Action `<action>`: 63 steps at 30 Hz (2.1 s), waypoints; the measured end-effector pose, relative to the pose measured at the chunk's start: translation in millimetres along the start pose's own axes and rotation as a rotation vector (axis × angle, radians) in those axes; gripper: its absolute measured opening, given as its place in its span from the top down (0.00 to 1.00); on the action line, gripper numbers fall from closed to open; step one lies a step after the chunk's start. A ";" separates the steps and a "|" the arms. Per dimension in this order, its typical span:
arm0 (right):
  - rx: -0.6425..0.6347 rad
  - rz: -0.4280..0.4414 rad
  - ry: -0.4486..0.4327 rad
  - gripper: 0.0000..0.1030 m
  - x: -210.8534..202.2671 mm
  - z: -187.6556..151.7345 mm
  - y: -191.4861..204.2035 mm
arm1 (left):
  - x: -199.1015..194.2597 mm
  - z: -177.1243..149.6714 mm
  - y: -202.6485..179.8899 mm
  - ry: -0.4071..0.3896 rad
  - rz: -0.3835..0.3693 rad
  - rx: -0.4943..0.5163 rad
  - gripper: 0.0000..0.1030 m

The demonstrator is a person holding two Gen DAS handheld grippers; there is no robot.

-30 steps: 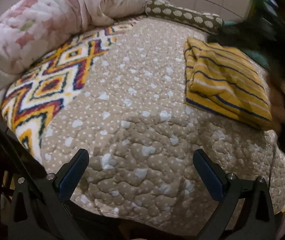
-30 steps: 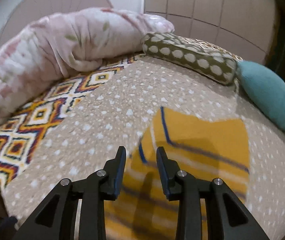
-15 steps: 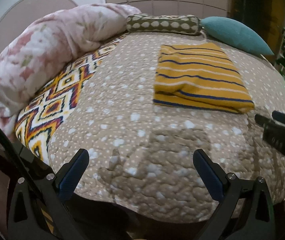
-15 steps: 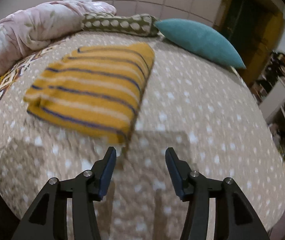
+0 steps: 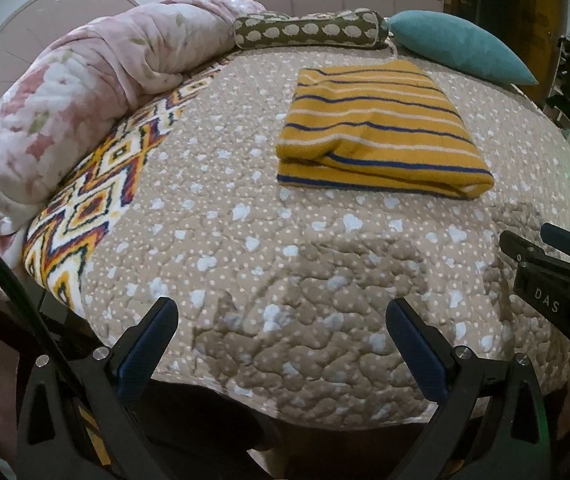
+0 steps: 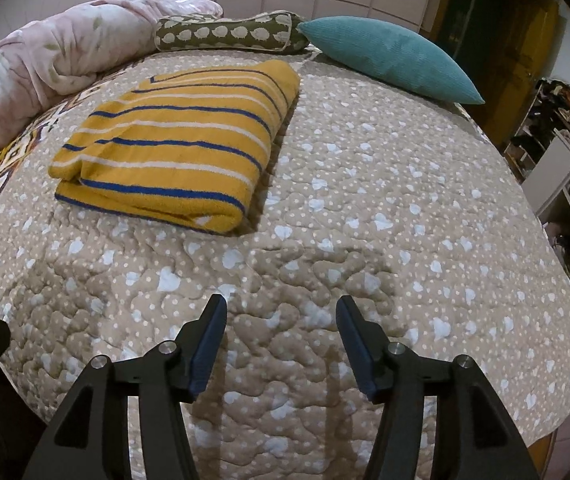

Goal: Fold small clothes

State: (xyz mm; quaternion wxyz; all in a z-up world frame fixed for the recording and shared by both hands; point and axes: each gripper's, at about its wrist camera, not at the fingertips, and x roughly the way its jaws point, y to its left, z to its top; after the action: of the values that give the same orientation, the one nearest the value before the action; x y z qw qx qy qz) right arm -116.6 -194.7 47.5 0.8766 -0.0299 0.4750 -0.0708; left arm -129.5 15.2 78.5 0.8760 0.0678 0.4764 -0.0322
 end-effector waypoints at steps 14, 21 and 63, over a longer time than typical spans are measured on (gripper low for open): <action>-0.013 -0.020 0.022 0.38 9.9 -1.5 6.5 | 19.9 -1.0 4.4 0.054 -0.027 -0.014 0.00; -0.022 -0.031 0.020 0.37 9.7 -2.4 9.4 | 23.9 -1.6 4.2 0.069 -0.034 -0.015 0.00; -0.063 -0.048 0.023 0.31 4.7 -6.0 23.2 | 28.2 -4.3 9.2 0.081 -0.041 -0.030 0.00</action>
State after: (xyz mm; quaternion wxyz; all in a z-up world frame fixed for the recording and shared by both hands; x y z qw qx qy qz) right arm -116.9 -172.4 37.6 0.8679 -0.0680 0.4860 -0.0771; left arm -116.6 25.2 53.4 0.8560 0.0459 0.5133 -0.0402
